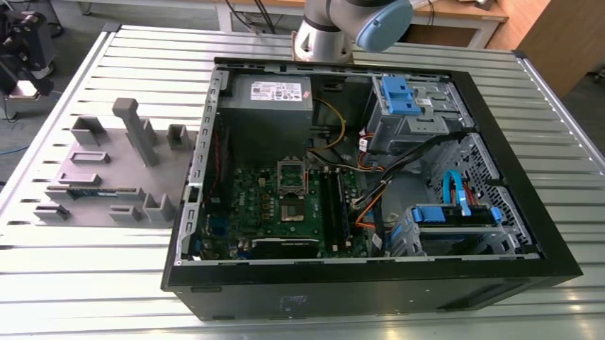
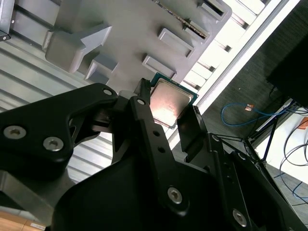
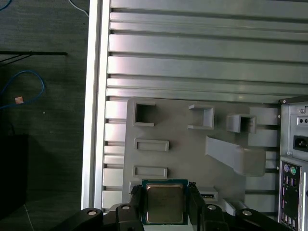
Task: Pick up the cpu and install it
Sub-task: 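Pick up the cpu and move it towards the insertion slot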
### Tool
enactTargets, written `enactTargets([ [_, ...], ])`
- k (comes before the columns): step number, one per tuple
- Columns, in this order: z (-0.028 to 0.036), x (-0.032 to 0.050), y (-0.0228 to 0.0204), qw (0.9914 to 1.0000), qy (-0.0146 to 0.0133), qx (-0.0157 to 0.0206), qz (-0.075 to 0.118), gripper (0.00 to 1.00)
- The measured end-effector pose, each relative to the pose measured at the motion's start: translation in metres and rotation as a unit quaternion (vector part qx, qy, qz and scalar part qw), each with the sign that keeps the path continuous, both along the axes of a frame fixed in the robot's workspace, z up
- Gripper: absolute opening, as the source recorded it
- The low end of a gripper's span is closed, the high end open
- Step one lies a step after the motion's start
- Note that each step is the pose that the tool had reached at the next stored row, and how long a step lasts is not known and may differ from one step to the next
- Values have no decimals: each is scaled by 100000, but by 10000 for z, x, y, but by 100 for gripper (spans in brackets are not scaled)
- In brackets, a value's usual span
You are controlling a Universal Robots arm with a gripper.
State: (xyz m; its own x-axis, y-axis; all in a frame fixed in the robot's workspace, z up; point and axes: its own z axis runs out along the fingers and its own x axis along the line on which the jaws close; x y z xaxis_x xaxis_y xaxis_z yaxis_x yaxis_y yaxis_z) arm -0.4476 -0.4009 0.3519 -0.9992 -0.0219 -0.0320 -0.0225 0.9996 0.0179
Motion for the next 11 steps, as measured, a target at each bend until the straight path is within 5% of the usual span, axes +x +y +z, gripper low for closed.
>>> enactTargets([
  [11,-1,170,0,100000,-5,3,3,47],
])
